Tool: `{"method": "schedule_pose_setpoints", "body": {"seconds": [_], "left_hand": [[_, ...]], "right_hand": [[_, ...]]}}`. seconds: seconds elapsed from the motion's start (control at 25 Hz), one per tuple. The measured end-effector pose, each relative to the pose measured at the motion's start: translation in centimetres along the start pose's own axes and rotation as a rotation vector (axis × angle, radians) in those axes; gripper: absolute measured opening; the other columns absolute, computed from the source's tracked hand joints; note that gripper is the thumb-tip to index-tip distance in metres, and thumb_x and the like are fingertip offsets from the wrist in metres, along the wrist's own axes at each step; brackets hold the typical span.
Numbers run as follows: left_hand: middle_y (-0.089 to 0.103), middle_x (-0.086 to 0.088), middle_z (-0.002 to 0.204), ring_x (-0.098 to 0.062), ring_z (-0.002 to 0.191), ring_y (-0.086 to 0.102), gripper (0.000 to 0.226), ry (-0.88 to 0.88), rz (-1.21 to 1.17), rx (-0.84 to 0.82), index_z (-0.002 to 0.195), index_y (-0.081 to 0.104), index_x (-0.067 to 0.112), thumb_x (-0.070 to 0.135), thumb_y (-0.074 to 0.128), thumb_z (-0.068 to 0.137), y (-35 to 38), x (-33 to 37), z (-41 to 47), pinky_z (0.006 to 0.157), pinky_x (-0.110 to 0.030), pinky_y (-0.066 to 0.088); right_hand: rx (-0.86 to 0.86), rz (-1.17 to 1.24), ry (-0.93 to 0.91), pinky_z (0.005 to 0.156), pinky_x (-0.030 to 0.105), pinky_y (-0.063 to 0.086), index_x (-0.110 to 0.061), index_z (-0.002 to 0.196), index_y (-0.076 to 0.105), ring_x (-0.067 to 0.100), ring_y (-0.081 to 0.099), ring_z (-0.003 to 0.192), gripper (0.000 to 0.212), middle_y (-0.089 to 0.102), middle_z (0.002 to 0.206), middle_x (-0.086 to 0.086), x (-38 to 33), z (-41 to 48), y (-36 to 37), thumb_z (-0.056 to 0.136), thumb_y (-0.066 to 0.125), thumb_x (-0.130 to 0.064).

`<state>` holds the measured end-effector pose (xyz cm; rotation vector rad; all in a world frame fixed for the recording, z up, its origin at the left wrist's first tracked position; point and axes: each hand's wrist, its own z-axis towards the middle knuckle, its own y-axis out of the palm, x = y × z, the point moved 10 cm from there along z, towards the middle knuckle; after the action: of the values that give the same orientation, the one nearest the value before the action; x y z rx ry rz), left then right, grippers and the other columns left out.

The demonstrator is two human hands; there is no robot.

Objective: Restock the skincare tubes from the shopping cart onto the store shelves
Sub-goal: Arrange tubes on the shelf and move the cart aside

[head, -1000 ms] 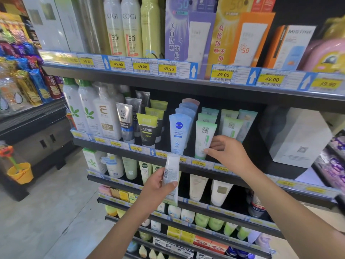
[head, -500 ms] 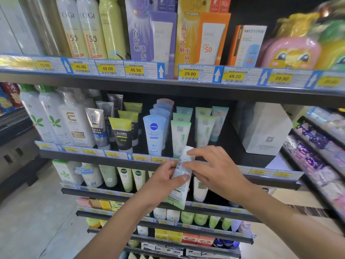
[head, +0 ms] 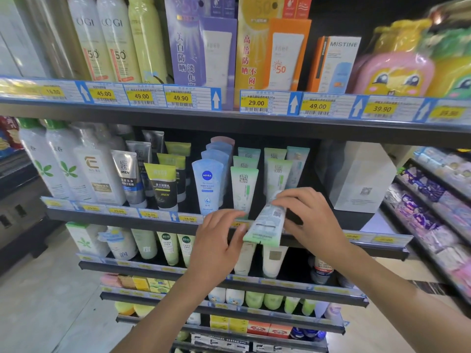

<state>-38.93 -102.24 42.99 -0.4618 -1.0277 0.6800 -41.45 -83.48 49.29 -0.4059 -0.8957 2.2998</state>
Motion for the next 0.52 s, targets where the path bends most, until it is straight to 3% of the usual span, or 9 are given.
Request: {"method": "schedule_pose_setpoints", "body": {"seconds": [0.08, 0.2, 0.32, 0.52], "left_hand": [[0.046, 0.017, 0.151, -0.008, 0.147, 0.032, 0.048, 0.057, 0.271, 0.013, 0.147, 0.049, 0.036, 0.053, 0.035, 0.105, 1.0, -1.7, -0.5, 0.119, -0.039, 0.032], [0.036, 0.007, 0.163, -0.018, 0.157, 0.019, 0.057, 0.085, 0.504, -0.010, 0.157, 0.037, 0.032, 0.048, 0.040, 0.102, 2.6, -2.7, -1.3, 0.122, -0.048, 0.028], [0.035, 0.002, 0.164, -0.022, 0.158, 0.017, 0.064, 0.095, 0.565, -0.024, 0.159, 0.034, 0.027, 0.043, 0.045, 0.098, 3.3, -3.0, -1.5, 0.120, -0.052, 0.031], [0.036, 0.001, 0.163, -0.024, 0.158, 0.019, 0.068, 0.100, 0.593, -0.017, 0.159, 0.034, 0.024, 0.036, 0.047, 0.093, 3.5, -3.1, -1.7, 0.118, -0.054, 0.033]], "right_hand": [[-0.046, 0.111, 0.131, 0.094, 0.041, 0.049, -0.024, 0.122, 0.067, 0.012, 0.056, 0.115, 0.035, 0.063, 0.122, -0.011, 1.5, 0.2, 0.5, 0.088, 0.071, -0.028], [-0.122, 0.262, 0.310, 0.098, 0.029, 0.050, -0.028, 0.123, 0.066, 0.001, 0.058, 0.111, 0.036, 0.063, 0.116, -0.019, 3.4, 0.1, 1.8, 0.089, 0.076, -0.030], [-0.202, 0.324, 0.462, 0.091, 0.023, 0.052, -0.034, 0.126, 0.063, -0.003, 0.060, 0.105, 0.037, 0.066, 0.113, -0.022, 4.7, -0.5, 3.4, 0.090, 0.074, -0.035], [-0.272, 0.373, 0.560, 0.089, 0.019, 0.054, -0.033, 0.128, 0.063, -0.005, 0.066, 0.098, 0.039, 0.072, 0.109, -0.020, 5.5, -1.2, 5.1, 0.091, 0.074, -0.035]]}}
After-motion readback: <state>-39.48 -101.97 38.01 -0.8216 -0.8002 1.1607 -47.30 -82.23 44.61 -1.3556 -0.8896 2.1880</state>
